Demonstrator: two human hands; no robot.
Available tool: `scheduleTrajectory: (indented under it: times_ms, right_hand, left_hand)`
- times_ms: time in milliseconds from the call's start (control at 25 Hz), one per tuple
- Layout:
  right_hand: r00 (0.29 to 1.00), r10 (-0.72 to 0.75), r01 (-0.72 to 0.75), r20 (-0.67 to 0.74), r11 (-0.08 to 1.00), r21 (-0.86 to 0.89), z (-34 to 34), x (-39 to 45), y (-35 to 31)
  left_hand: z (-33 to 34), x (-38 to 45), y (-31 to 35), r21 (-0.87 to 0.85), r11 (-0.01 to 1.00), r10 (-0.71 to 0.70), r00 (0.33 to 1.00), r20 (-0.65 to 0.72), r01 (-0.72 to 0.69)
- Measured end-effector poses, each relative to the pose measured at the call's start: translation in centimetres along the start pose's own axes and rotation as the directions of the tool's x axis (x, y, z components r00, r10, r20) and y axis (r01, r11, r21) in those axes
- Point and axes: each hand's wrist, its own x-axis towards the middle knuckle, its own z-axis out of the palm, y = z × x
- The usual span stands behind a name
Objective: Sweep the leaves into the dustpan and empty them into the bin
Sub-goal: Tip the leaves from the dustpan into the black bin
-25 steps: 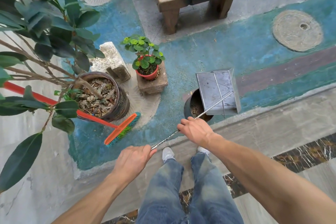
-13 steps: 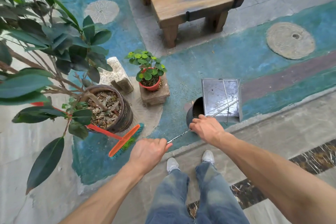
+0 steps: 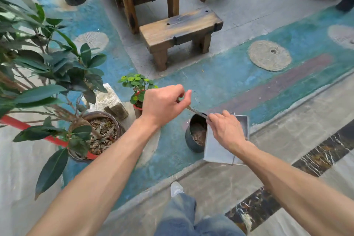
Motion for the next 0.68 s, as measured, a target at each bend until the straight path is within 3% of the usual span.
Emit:
scheduleTrajectory:
  times_ms: [80,160,320,400,520,680]
  right_hand:
    - [0.996,0.079,-0.079,-0.046,0.997,0.000,-1.4,-1.5,0.5]
    - [0.983,0.186,-0.186,0.006,0.981,0.049,-2.0,-3.4,1.0]
    - [0.914,0.373,-0.394,0.157,0.910,0.132,-1.1,-9.7,1.4]
    - [0.877,0.433,-0.467,0.209,0.869,0.161,-0.4,-13.5,1.1]
    - [0.867,0.404,-0.462,0.291,0.872,0.165,0.6,-18.0,-0.5]
    - [0.896,0.266,-0.404,0.355,0.818,0.409,-0.5,-22.1,-4.6]
  left_hand:
    - [0.1,1.3,3.1,-0.117,0.954,-0.280,0.960,-0.015,0.276]
    - [0.4,1.8,6.3,-0.269,0.836,-0.480,0.875,0.066,0.479]
    - [0.1,-0.6,12.8,-0.448,0.535,-0.655,0.686,0.316,0.716]
    - [-0.1,-2.8,15.2,-0.421,0.505,-0.603,0.657,0.452,0.753]
    - [-0.5,-6.9,17.3,-0.349,0.582,-0.442,0.646,0.622,0.734]
    - [-1.3,-13.3,18.9,-0.252,0.677,-0.325,0.589,0.740,0.691]
